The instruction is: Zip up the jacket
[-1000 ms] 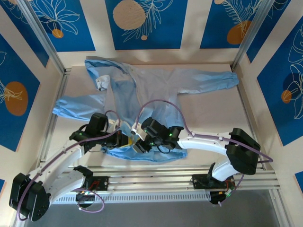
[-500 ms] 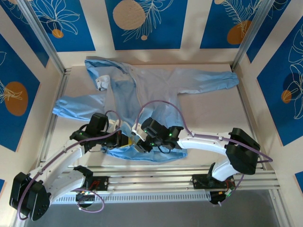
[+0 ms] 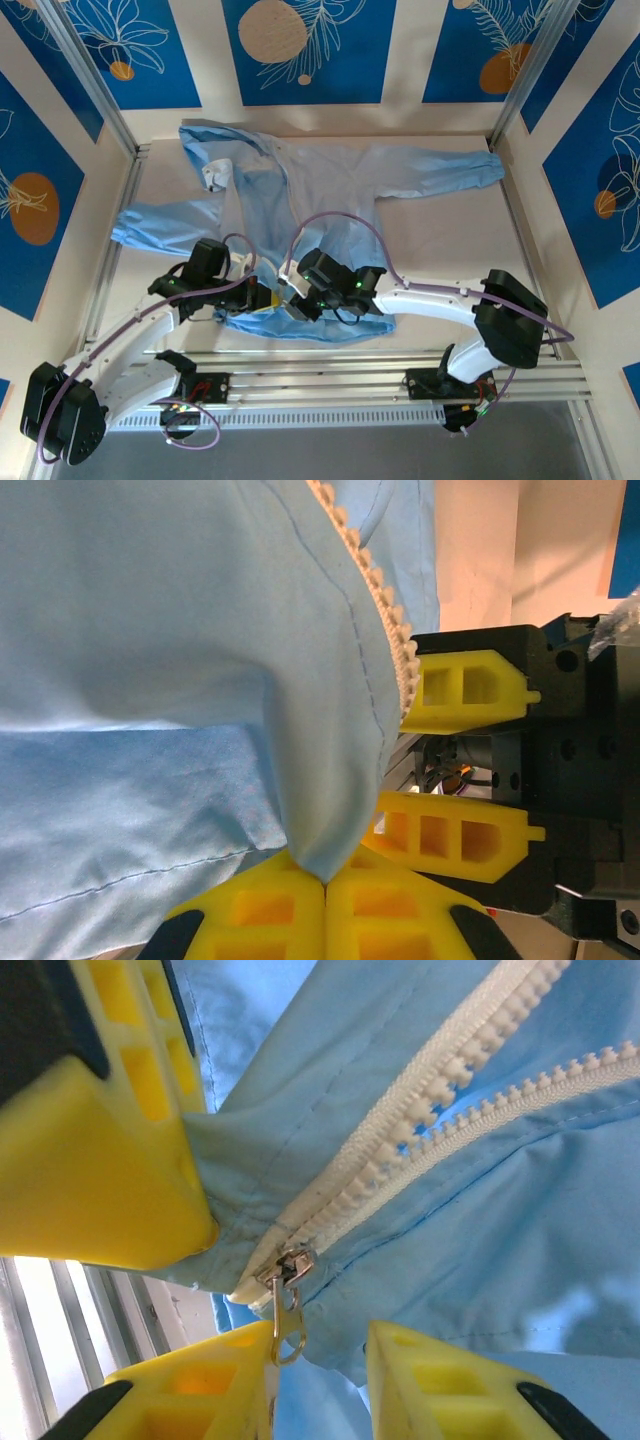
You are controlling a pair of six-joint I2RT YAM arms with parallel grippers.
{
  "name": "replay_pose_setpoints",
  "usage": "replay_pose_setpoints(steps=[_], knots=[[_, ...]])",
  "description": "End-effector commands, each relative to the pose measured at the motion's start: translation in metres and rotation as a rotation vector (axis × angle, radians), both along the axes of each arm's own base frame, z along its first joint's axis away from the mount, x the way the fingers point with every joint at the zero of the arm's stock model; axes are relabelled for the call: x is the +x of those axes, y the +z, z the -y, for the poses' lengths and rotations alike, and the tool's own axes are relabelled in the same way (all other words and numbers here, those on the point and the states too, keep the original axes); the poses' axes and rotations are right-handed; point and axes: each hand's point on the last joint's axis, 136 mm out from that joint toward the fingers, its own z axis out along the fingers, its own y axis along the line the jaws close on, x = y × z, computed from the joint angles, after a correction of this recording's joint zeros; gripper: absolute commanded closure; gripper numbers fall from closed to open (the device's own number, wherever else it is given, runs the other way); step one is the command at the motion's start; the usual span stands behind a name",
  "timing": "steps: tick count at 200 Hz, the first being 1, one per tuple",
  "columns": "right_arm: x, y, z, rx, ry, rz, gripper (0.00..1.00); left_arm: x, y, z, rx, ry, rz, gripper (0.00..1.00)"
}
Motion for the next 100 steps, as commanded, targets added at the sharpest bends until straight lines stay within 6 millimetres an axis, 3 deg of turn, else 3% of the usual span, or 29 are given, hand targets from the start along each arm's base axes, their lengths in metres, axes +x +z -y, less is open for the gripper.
replay_pose_setpoints(steps=[1,49,88,100], knots=[[0.006,0.007,-0.010,0.009,0.015,0.018,0.70,-0.003,0.001,0.000,-0.016,-0.018,-0.005,1.00],[0.013,0.007,-0.016,-0.003,0.034,0.060,0.73,-0.007,-0.002,-0.001,-0.016,-0.025,-0.015,1.00],[0.015,0.005,-0.019,-0.013,0.047,0.075,1.00,-0.013,-0.005,-0.005,-0.001,-0.029,-0.031,1.00],[0.015,0.003,-0.020,-0.022,0.048,0.070,1.00,-0.016,-0.007,-0.007,0.014,-0.029,-0.038,1.00]])
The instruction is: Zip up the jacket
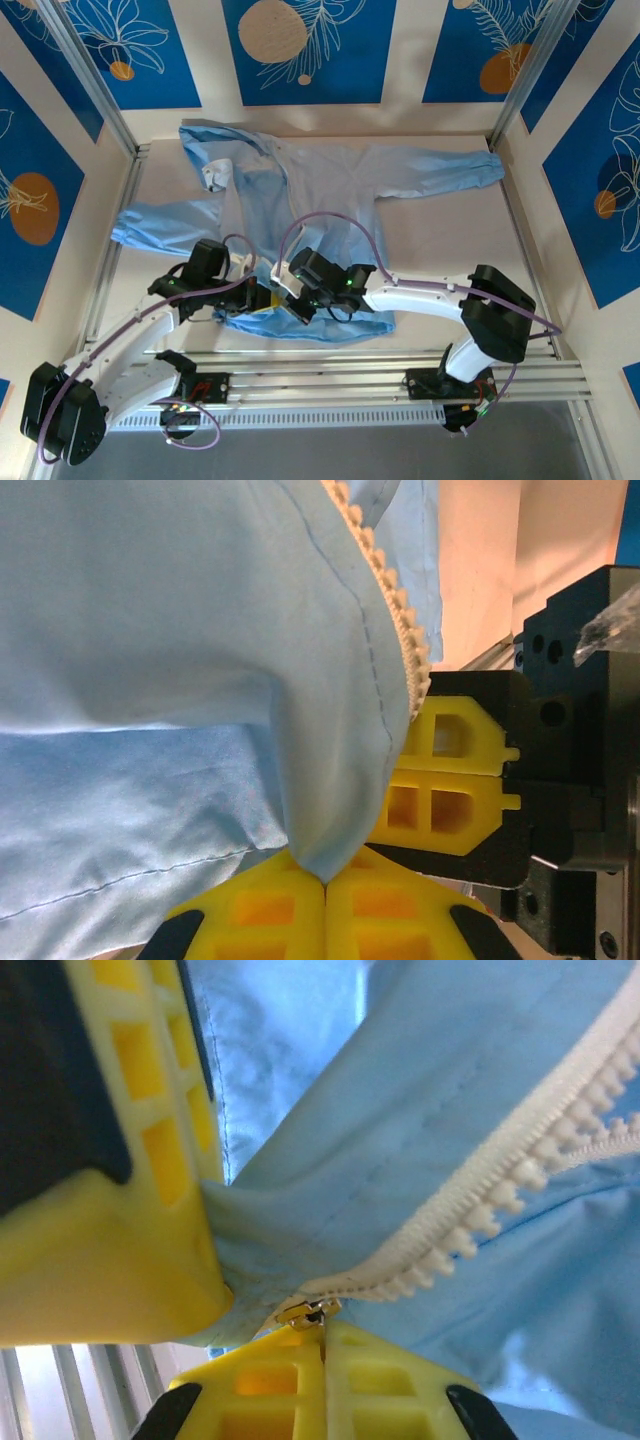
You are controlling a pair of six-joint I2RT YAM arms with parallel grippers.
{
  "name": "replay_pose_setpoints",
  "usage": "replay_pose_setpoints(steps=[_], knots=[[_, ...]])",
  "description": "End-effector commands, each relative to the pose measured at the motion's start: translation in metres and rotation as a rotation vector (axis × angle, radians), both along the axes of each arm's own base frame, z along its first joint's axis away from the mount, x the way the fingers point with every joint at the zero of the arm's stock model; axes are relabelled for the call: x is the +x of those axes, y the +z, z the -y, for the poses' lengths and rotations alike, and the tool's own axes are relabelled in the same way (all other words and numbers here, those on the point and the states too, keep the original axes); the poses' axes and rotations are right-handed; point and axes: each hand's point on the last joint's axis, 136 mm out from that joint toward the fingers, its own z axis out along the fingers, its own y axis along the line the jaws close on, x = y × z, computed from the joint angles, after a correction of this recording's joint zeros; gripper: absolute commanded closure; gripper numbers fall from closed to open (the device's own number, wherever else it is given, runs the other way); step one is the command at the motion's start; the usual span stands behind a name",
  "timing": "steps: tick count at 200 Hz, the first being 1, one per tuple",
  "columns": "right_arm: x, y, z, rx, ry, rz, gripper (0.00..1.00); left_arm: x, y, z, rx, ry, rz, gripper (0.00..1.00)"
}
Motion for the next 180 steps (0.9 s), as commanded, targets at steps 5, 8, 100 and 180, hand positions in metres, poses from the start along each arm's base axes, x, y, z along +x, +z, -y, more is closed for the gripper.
replay_pose_setpoints(steps=[5,8,100,180], knots=[[0.009,0.006,-0.007,-0.002,-0.003,0.028,1.00,-0.015,-0.007,-0.007,0.021,-0.026,-0.033,1.00],[0.008,0.005,-0.008,-0.002,-0.002,0.026,1.00,-0.016,-0.007,-0.008,0.024,-0.025,-0.033,1.00],[-0.008,-0.002,-0.014,-0.016,0.044,-0.036,1.00,-0.013,0.000,-0.023,0.109,0.007,0.047,0.59],[-0.031,0.019,-0.024,0.033,0.115,-0.260,1.00,-0.009,0.021,-0.052,0.119,0.222,0.346,0.44]])
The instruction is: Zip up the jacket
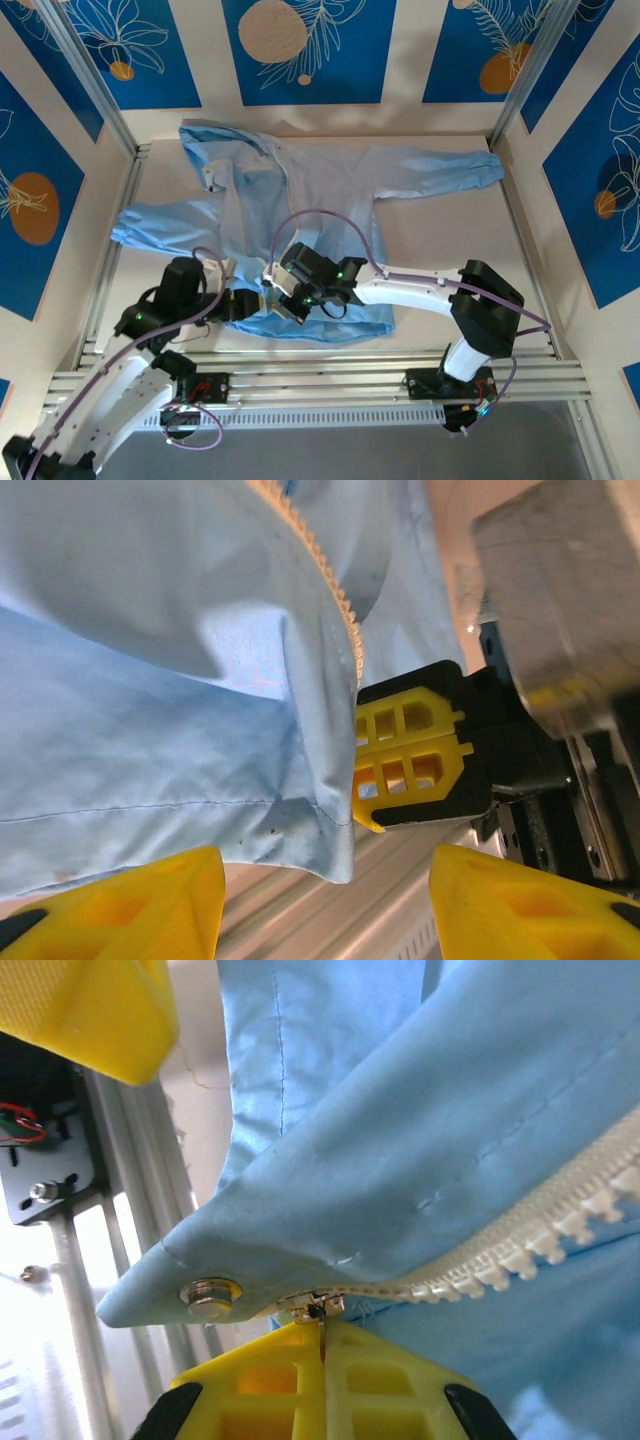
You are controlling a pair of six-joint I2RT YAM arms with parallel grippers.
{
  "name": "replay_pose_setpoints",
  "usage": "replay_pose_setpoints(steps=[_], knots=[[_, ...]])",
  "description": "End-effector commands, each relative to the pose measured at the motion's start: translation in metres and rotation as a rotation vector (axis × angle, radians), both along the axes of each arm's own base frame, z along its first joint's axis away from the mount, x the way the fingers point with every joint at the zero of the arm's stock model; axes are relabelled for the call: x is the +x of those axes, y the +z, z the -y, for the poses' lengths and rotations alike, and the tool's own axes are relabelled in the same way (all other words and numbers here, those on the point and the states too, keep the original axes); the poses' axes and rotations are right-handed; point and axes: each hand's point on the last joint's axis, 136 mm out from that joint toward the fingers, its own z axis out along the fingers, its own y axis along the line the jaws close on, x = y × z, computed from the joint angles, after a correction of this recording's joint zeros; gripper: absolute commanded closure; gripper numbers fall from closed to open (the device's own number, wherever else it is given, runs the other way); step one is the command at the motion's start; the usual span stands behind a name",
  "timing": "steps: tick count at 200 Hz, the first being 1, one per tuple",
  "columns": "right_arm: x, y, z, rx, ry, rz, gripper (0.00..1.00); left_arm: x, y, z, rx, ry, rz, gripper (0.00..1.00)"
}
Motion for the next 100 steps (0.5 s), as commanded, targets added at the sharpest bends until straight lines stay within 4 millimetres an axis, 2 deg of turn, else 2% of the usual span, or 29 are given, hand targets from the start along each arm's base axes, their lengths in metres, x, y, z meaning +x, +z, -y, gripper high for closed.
replay_pose_setpoints(steps=[1,39,68,100], knots=[[-0.014,0.015,-0.007,0.027,0.043,-0.111,1.00,0.002,-0.004,-0.010,0.022,0.077,0.073,0.44],[-0.013,0.023,-0.010,0.022,0.044,-0.152,1.00,0.000,-0.007,0.003,-0.022,0.049,0.126,0.44],[-0.013,0.029,-0.011,0.014,0.039,-0.190,1.00,0.000,0.001,0.016,-0.026,-0.003,0.189,0.42],[-0.013,0.031,-0.014,0.026,0.036,-0.208,1.00,0.006,-0.004,0.019,-0.025,0.014,0.191,0.45]])
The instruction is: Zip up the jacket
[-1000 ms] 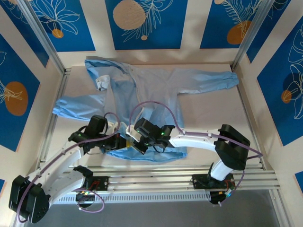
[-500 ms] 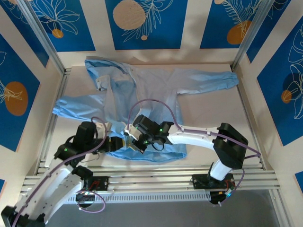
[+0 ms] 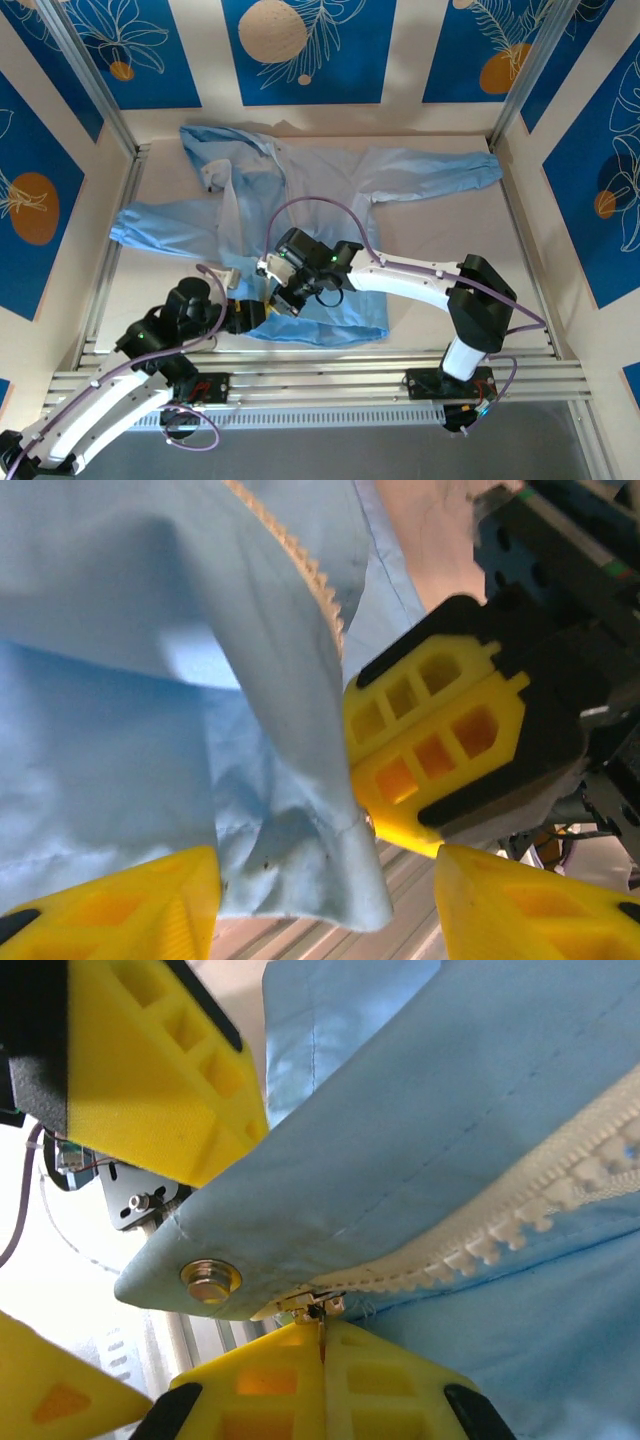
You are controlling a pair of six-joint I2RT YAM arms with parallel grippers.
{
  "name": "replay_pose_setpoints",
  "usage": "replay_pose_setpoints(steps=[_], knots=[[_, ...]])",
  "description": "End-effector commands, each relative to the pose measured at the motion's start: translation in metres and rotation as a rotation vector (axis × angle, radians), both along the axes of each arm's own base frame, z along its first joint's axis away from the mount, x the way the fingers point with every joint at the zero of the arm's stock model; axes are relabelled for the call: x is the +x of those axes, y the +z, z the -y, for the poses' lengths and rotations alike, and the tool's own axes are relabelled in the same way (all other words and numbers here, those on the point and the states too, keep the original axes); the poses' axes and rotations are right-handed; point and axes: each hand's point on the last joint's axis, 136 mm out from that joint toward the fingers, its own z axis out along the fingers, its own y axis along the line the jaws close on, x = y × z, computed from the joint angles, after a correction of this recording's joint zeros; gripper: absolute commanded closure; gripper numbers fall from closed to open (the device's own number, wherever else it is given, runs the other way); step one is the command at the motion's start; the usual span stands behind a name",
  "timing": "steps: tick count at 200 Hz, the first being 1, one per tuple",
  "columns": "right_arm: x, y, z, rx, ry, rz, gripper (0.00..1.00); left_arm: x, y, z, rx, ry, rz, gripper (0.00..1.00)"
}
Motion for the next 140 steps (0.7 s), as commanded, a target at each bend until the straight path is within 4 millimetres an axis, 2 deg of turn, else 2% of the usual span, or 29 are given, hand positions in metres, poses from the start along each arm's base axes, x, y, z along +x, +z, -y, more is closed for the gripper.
replay_pose_setpoints(steps=[1,45,55,81,125,140], knots=[[-0.008,0.008,-0.005,0.018,0.017,-0.058,1.00,0.011,0.006,0.004,-0.027,0.031,0.055,0.45],[-0.007,0.010,-0.004,0.028,0.006,-0.059,1.00,0.013,0.001,0.001,-0.047,0.061,0.056,0.71],[-0.006,0.011,-0.004,0.032,0.004,-0.056,1.00,0.013,-0.001,0.000,-0.041,0.066,0.052,0.71],[-0.007,0.014,-0.005,0.045,0.006,-0.059,1.00,0.013,-0.007,-0.001,-0.038,0.075,0.040,0.62],[-0.006,0.018,-0.005,0.052,-0.001,-0.064,1.00,0.014,-0.013,0.003,-0.051,0.067,0.028,0.62],[-0.006,0.018,-0.005,0.052,-0.006,-0.065,1.00,0.014,-0.013,0.004,-0.057,0.063,0.031,0.68]])
